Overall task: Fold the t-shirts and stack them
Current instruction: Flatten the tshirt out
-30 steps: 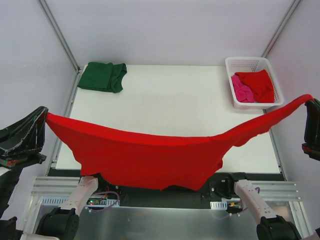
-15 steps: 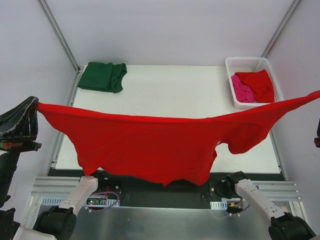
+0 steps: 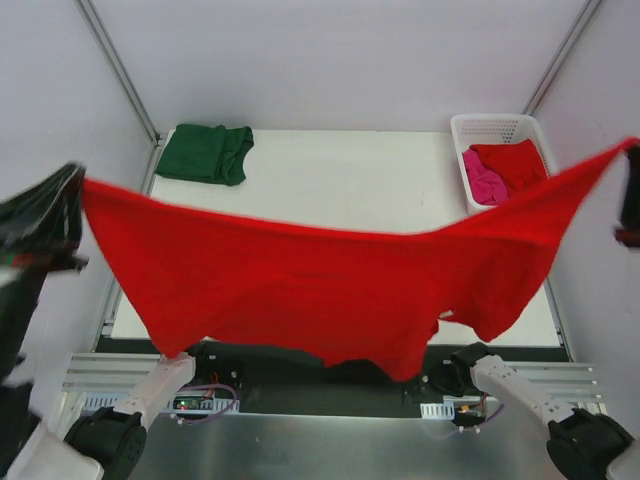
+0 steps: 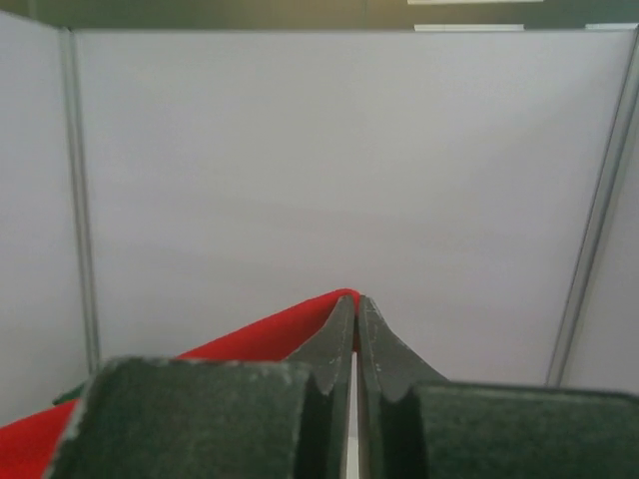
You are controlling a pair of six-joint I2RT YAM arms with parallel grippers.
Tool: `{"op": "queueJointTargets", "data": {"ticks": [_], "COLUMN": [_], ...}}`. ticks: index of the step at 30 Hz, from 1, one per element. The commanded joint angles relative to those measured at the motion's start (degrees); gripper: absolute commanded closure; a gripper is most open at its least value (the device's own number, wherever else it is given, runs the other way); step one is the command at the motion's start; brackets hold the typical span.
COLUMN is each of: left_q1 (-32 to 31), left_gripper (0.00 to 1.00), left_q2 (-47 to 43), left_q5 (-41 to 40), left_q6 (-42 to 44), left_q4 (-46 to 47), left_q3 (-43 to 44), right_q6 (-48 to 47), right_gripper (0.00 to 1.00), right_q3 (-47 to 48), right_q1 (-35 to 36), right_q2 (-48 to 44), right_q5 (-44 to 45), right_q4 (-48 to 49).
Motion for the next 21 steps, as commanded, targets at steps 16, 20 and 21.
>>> {"op": "queueJointTargets", "data": {"ticks": [16, 20, 21], "left_q1": [17.52, 16.38, 16.12], "left_gripper": [1.00, 1.00, 1.00], "left_q2": [62.76, 71.56, 72.28], "left_q5": [4.70, 4.43, 5.04], "left_q6": [-3.03, -3.63, -4.33], "left_q4": [20.78, 21.65, 21.92], "left_q3": [-19.94, -22.04, -21.87], "right_q6": [16.06, 14.66, 14.65], "right_gripper": [0.99, 0.99, 0.99], "right_q3": [-20.80, -23.27, -23.54], "right_q1": [-34.61, -32.86, -32.42], "right_q2": [52.94, 55.77, 56.12], "right_q5": [-17.96, -16.39, -16.03], "right_q4": [15.15, 16.13, 16.56]}}
